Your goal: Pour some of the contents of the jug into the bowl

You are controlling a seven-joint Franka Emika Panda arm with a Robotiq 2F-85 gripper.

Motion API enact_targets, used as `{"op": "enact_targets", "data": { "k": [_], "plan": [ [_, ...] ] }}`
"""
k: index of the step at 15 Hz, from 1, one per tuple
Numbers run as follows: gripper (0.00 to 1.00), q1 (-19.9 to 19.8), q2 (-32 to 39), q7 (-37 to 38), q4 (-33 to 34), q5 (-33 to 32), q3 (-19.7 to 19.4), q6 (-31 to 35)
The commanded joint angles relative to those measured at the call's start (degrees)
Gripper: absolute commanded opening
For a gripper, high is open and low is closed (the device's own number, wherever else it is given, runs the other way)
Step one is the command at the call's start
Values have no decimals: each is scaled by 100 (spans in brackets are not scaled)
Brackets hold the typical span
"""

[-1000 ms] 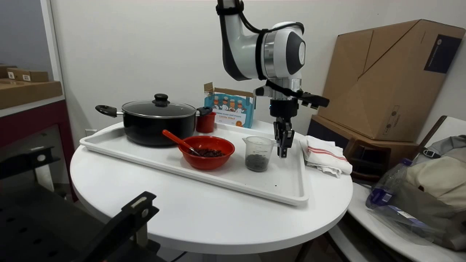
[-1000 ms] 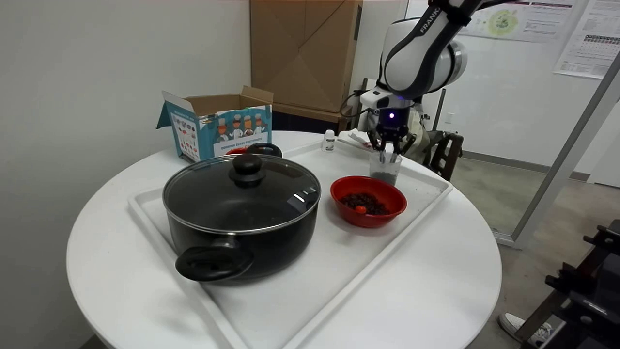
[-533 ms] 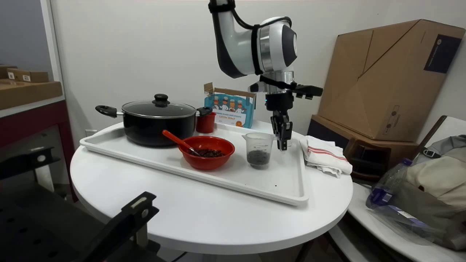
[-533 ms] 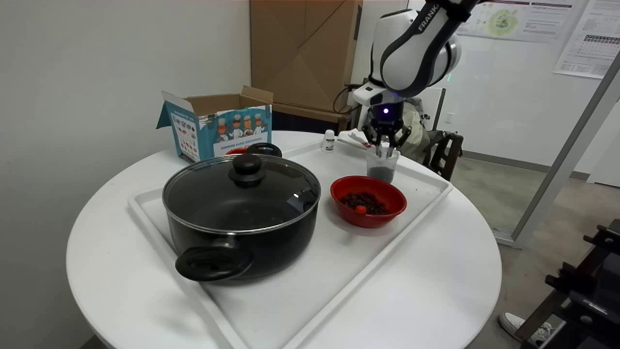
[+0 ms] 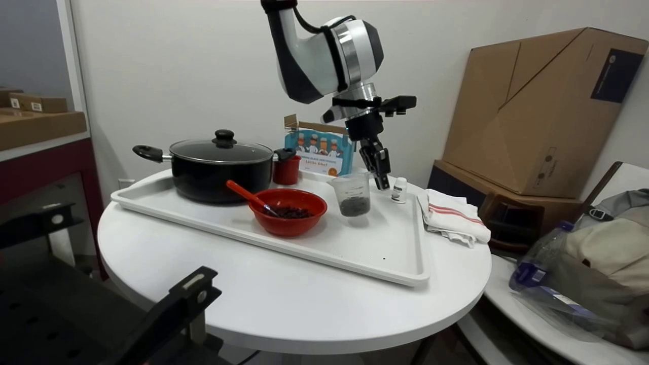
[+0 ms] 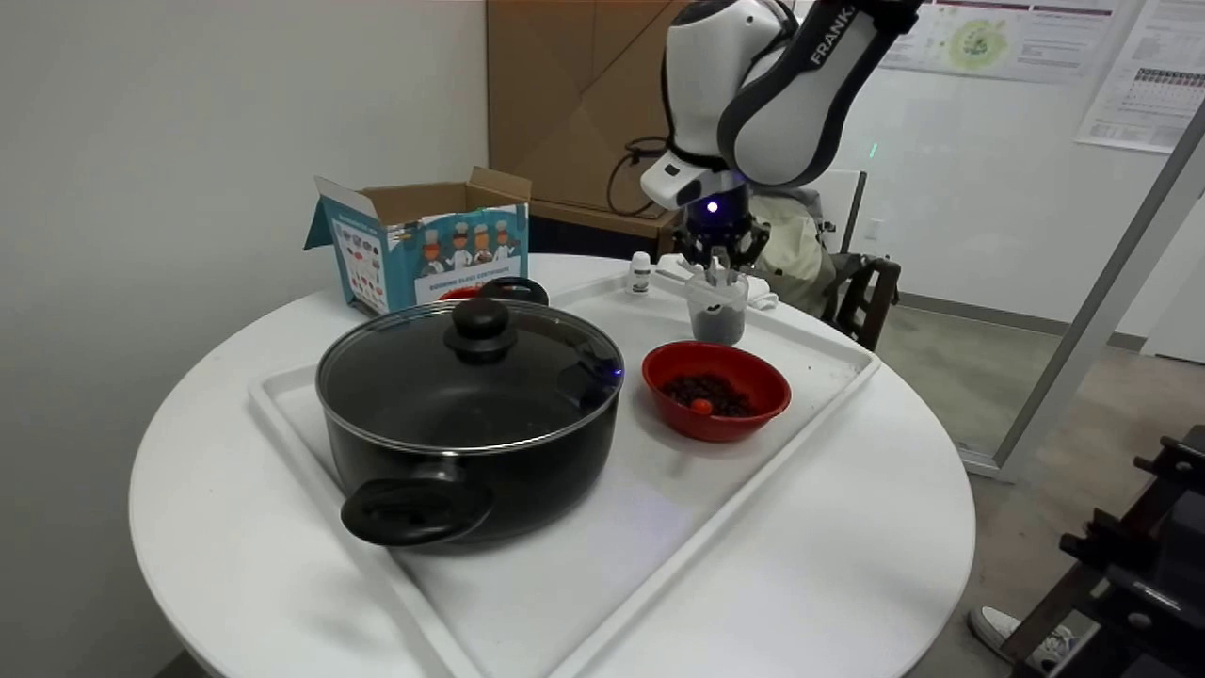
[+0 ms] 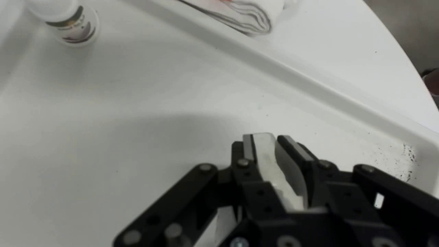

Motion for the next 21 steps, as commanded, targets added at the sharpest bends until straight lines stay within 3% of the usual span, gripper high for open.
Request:
{"op": "enact_targets", "data": {
  "k": [1, 7, 14, 21],
  "plan": [
    [6, 420, -275, 848, -296, -882, -102, -230],
    [6, 782, -653, 2470, -492, -2541, 85, -1099],
    [6, 797, -1006, 3920, -954, -4180, 857, -2586],
    [6, 777, -1098, 5217, -1471, -5340, 1474, -3484]
  ]
}}
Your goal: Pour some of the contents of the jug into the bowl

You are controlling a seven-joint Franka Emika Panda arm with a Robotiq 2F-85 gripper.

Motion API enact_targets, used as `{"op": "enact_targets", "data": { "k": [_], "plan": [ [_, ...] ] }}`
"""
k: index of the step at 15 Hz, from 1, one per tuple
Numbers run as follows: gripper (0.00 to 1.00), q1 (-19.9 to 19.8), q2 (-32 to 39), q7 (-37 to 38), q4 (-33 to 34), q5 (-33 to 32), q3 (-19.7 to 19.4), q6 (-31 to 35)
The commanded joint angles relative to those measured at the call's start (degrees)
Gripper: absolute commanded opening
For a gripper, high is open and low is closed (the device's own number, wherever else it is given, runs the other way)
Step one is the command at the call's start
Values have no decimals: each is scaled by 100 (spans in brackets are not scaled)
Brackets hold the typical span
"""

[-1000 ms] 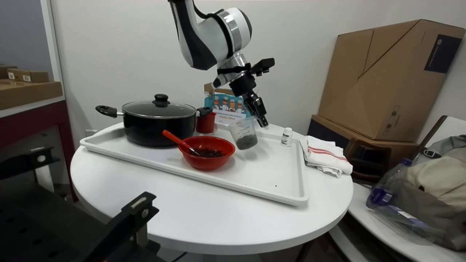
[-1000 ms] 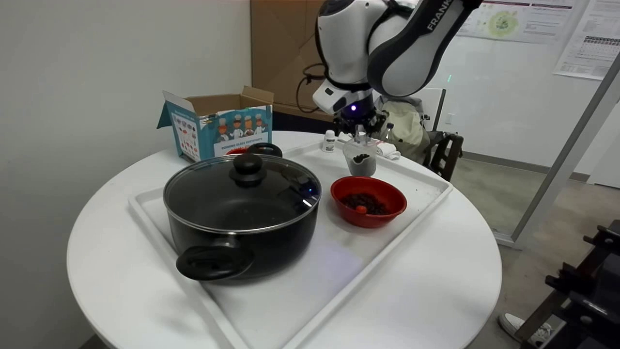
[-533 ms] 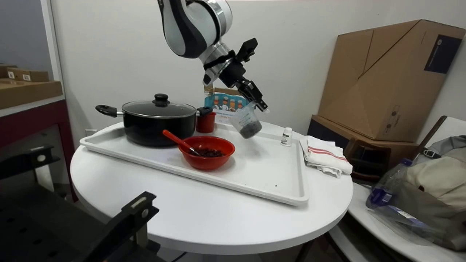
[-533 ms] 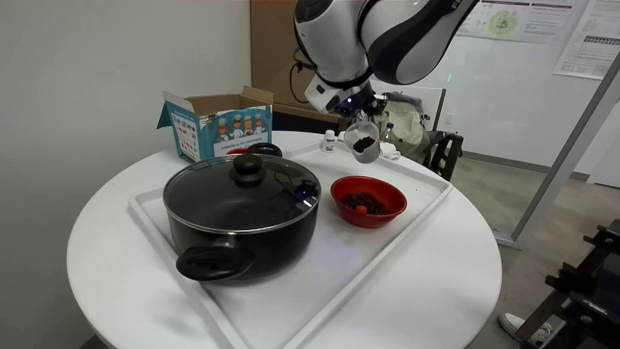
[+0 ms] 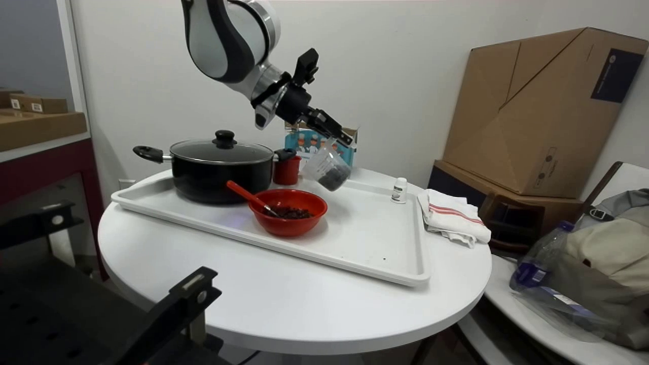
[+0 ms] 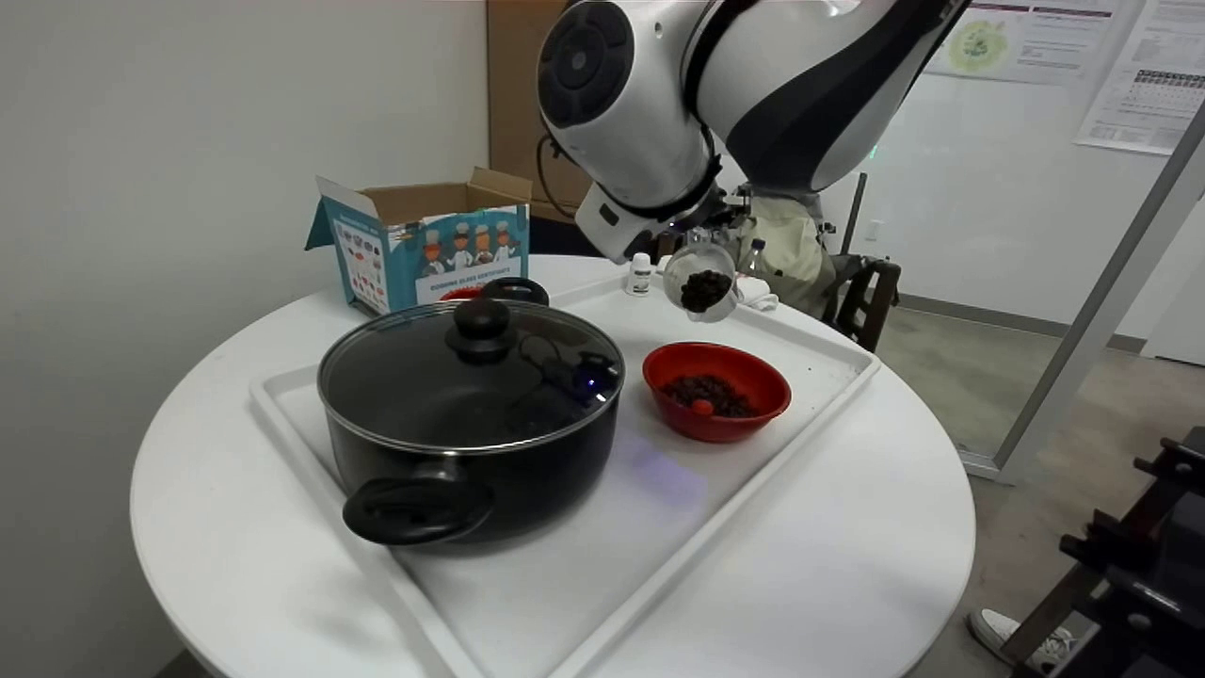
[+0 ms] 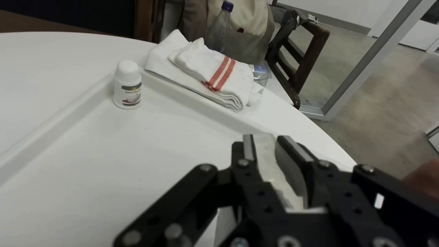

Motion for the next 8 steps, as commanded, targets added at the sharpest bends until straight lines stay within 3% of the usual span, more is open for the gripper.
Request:
{"op": "enact_targets", "data": {
  "k": [1, 8],
  "plan": [
    [6, -8, -219, 662, -388, -566, 226, -460],
    [6, 45, -230, 1582, -882, -1570, 436, -1384]
  ]
}}
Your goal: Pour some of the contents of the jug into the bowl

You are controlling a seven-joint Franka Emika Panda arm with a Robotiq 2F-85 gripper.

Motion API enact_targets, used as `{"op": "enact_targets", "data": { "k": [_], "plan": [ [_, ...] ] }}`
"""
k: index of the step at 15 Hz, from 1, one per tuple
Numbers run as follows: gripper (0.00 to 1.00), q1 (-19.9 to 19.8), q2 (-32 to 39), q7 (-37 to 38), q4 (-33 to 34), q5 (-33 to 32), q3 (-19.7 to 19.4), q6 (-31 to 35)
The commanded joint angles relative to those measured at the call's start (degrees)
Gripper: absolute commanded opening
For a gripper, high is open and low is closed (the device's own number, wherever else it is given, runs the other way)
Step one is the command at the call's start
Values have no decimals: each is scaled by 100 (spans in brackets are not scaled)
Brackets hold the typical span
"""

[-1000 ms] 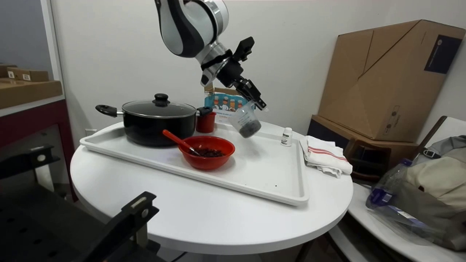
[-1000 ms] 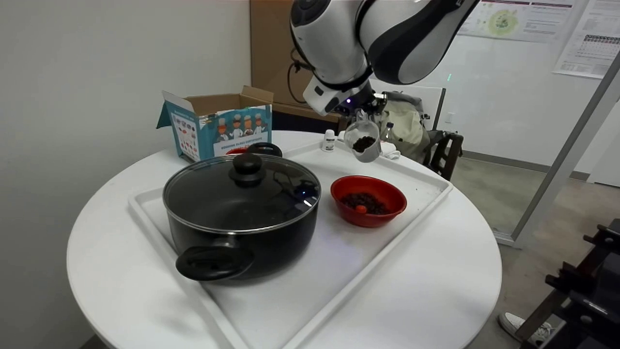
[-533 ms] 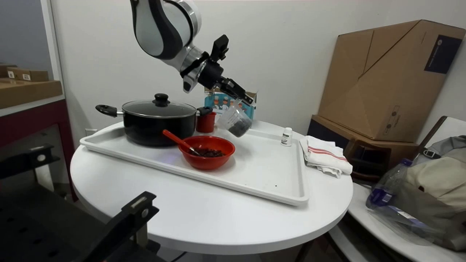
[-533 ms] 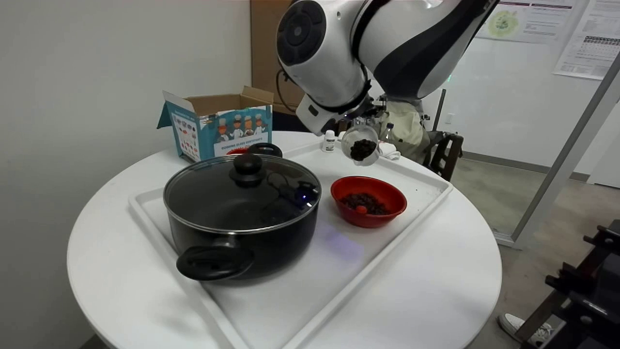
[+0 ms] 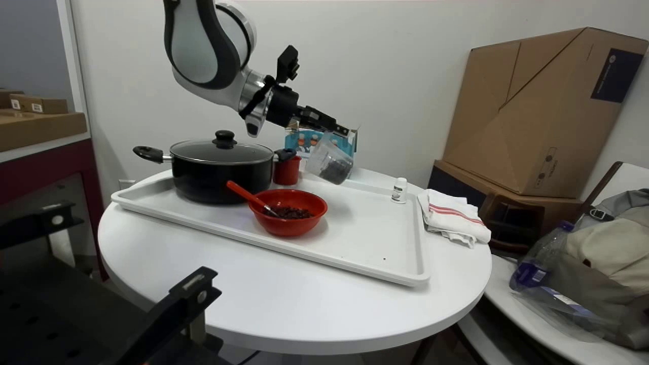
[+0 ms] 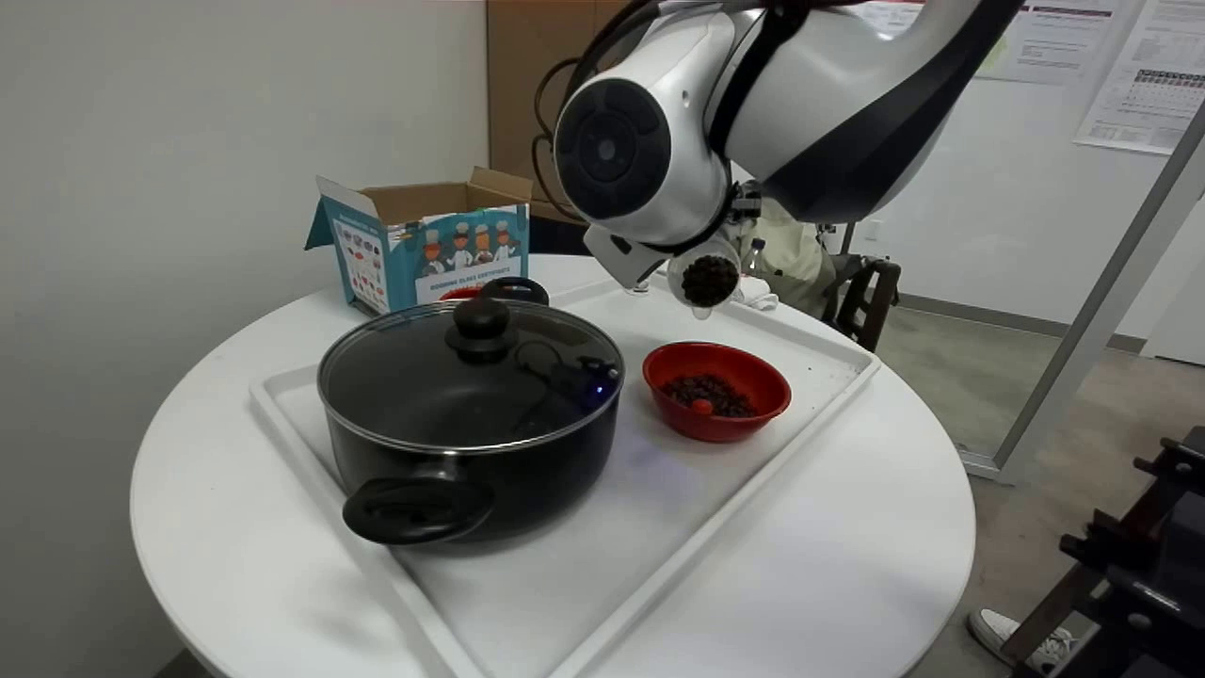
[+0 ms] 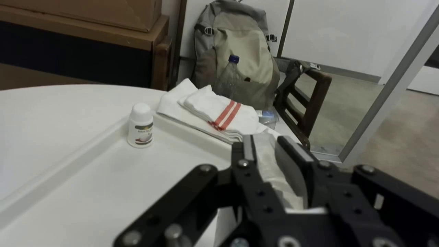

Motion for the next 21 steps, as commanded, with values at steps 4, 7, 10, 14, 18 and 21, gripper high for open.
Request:
{"op": "enact_targets", "data": {
  "k": [4, 7, 10, 14, 18, 21],
  "plan": [
    [6, 43, -208, 648, -642, -636, 183, -774],
    [6, 86, -272, 908, -876, -933, 232, -1100],
    [6, 123, -310, 1150, -1077, -1212, 275, -1449],
    [6, 205, -308, 1405, -1347, -1587, 295, -1945],
    [6, 231, -276, 1546, -1526, -1762, 328, -2346],
    [6, 229, -250, 1587, -1611, -1845, 343, -2574]
  ]
}}
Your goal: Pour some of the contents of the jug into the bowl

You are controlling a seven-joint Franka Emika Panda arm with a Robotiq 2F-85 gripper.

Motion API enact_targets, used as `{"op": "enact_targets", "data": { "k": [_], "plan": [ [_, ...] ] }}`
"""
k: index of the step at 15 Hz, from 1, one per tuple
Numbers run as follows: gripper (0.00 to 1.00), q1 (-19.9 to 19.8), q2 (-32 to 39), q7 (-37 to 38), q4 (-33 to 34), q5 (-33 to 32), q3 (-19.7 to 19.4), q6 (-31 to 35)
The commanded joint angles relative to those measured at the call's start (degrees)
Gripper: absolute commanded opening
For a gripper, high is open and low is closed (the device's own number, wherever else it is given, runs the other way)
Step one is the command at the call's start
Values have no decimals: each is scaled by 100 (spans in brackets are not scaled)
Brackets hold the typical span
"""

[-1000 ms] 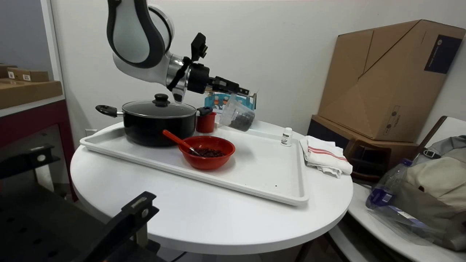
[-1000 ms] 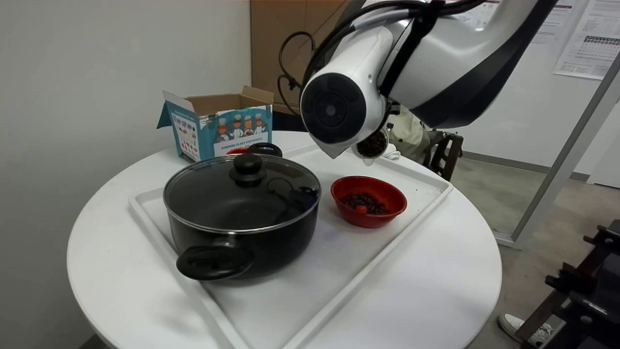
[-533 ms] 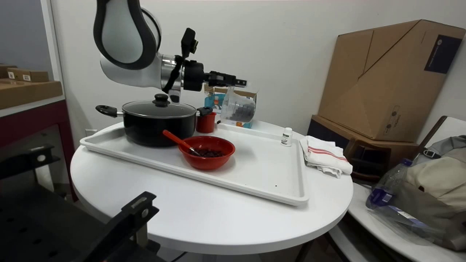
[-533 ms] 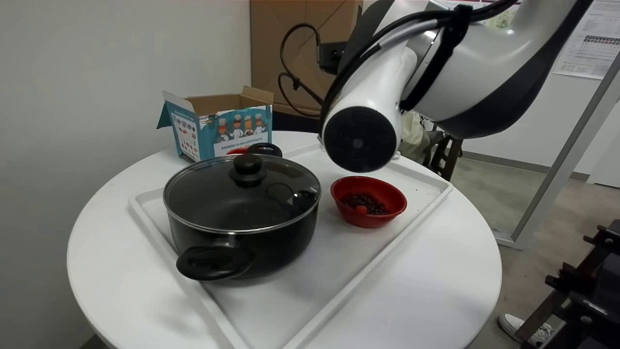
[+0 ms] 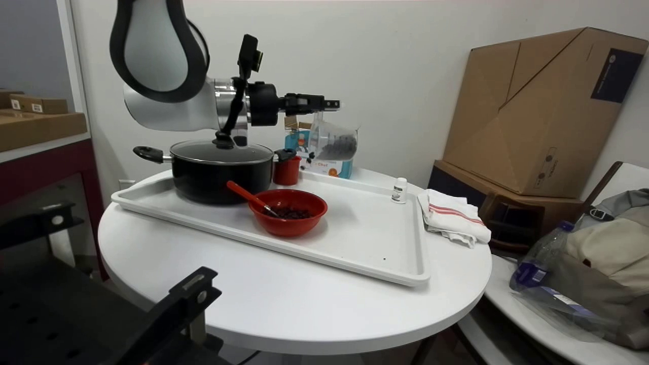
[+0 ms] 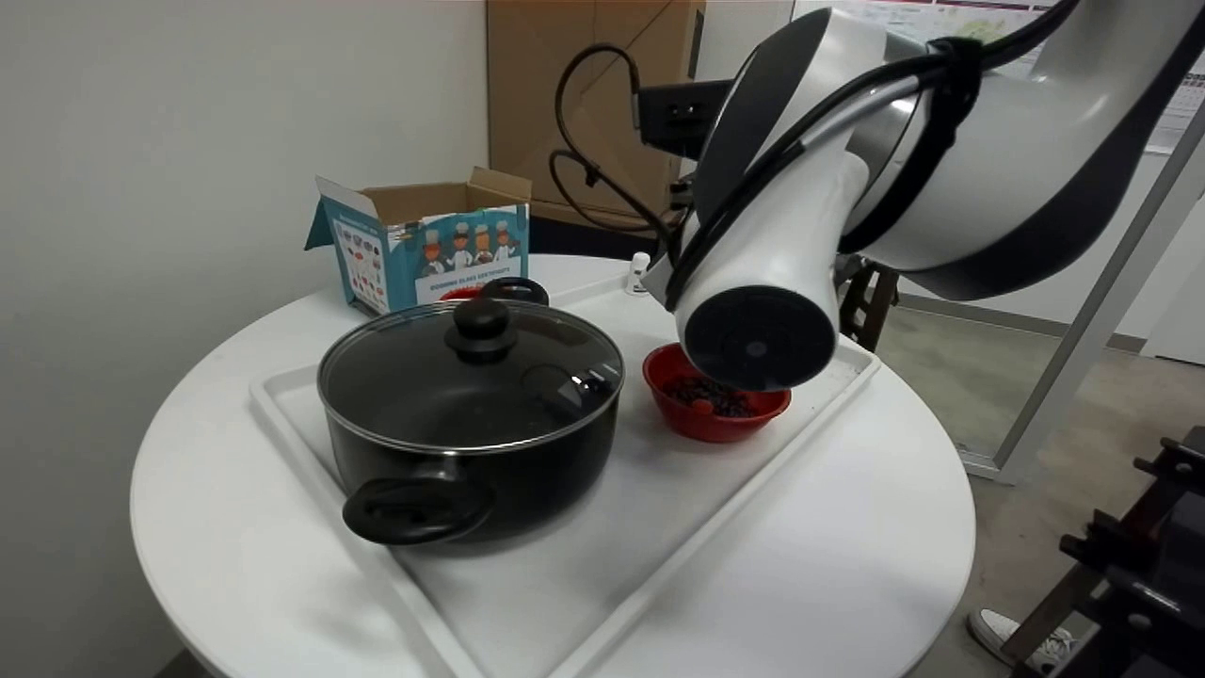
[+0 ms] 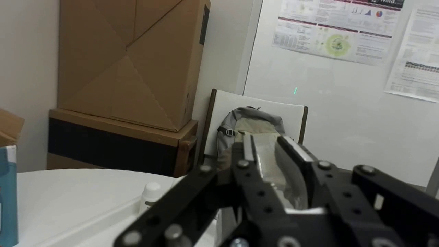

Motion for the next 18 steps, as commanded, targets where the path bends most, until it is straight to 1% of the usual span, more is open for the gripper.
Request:
{"op": "enact_targets", "data": {
  "k": [1, 9, 18],
  "plan": [
    [6, 26, -74, 145, -226, -205, 24, -369],
    [6, 36, -20, 207, -306, -327, 30, -736],
    [6, 75, 156, 164, -287, -494, -15, -1340]
  ]
}}
